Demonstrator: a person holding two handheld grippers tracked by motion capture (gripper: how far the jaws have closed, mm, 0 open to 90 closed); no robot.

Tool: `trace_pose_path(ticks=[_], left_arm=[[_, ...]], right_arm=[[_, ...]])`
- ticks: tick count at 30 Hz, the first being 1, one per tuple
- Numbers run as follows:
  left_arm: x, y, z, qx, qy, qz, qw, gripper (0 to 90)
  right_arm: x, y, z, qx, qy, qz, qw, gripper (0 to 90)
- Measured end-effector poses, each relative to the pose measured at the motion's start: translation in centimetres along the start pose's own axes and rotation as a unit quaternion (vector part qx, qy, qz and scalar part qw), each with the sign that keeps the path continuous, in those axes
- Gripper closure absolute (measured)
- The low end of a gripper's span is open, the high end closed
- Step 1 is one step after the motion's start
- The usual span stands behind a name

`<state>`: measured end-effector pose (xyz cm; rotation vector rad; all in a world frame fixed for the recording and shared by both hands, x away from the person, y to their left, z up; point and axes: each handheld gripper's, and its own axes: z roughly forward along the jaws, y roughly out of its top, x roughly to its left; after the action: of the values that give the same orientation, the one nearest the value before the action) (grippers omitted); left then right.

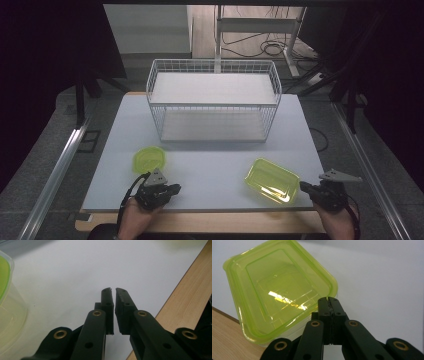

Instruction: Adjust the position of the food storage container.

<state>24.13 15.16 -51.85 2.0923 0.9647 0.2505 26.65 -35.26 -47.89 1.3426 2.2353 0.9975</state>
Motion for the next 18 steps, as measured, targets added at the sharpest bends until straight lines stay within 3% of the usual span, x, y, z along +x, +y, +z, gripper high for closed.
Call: trace_pose_path(ticks=[18], left_arm=[[-0.1, 0.1, 0.4, 0.005, -0.006, 0.001, 1.0000, 85.7]], right_arm=[[1.7, 3.1, 4.2, 0.009, 0.038, -0.019, 0.9990, 88.1]])
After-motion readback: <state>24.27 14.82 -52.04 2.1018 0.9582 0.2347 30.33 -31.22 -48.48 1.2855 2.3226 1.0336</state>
